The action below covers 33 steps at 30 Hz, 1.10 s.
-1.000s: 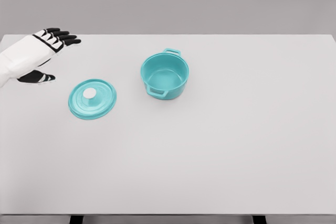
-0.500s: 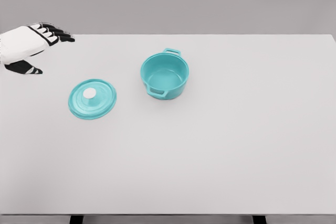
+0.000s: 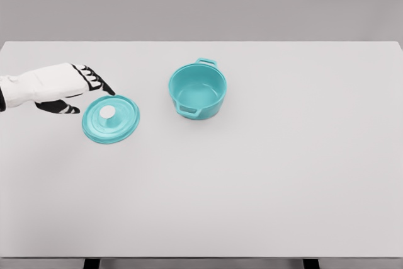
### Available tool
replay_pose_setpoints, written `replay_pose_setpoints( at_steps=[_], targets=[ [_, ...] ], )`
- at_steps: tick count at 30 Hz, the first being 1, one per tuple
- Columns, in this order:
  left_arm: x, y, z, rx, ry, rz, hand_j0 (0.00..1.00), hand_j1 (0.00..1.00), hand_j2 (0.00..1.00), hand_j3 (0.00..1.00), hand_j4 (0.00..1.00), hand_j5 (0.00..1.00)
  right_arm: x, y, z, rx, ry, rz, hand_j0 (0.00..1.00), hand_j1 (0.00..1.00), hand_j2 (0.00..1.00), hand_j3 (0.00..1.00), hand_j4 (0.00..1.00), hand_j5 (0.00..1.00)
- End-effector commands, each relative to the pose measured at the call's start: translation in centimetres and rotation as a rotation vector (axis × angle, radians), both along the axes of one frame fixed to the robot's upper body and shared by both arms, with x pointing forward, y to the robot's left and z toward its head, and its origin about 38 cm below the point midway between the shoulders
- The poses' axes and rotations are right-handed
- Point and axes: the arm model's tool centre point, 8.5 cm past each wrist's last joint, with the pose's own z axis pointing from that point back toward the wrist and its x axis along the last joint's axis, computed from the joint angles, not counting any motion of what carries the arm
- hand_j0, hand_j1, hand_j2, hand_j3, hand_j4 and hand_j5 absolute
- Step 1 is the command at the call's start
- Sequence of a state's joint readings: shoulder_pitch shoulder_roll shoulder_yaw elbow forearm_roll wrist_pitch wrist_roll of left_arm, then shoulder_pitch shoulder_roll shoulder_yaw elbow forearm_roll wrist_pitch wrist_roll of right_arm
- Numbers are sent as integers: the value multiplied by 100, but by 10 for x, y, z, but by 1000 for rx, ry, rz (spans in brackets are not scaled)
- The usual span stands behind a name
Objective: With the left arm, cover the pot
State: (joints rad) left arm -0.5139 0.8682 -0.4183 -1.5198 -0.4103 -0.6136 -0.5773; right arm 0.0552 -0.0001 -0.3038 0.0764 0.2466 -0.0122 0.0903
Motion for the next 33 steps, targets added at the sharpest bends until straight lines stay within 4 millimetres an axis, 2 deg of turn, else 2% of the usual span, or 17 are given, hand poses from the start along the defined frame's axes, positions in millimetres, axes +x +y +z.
replay_pose_setpoints(
  at_steps=[1, 8, 13, 20, 33],
  targets=[
    [-1, -6, -6, -24, 3, -12, 80, 80, 80, 80, 80, 80, 0, 0, 0, 0, 0, 0, 100, 100, 100, 100, 100, 100],
    [-3, -11, -21, -13, 44, -27, 81, 81, 81, 81, 81, 81, 0, 0, 0, 0, 0, 0, 100, 100, 100, 100, 100, 100],
    [4, -8, -40, -28, 89, 8, 81, 81, 81, 81, 81, 81, 0, 0, 0, 0, 0, 0, 100, 100, 100, 100, 100, 100],
    [8, -17, -48, -56, 100, 6, 81, 81, 81, 81, 81, 81, 0, 0, 0, 0, -1, 1, 100, 100, 100, 100, 100, 100],
    [18, -13, -68, -56, 134, 56, 81, 81, 81, 81, 81, 81, 0, 0, 0, 0, 0, -1, 100, 100, 100, 100, 100, 100]
  ],
)
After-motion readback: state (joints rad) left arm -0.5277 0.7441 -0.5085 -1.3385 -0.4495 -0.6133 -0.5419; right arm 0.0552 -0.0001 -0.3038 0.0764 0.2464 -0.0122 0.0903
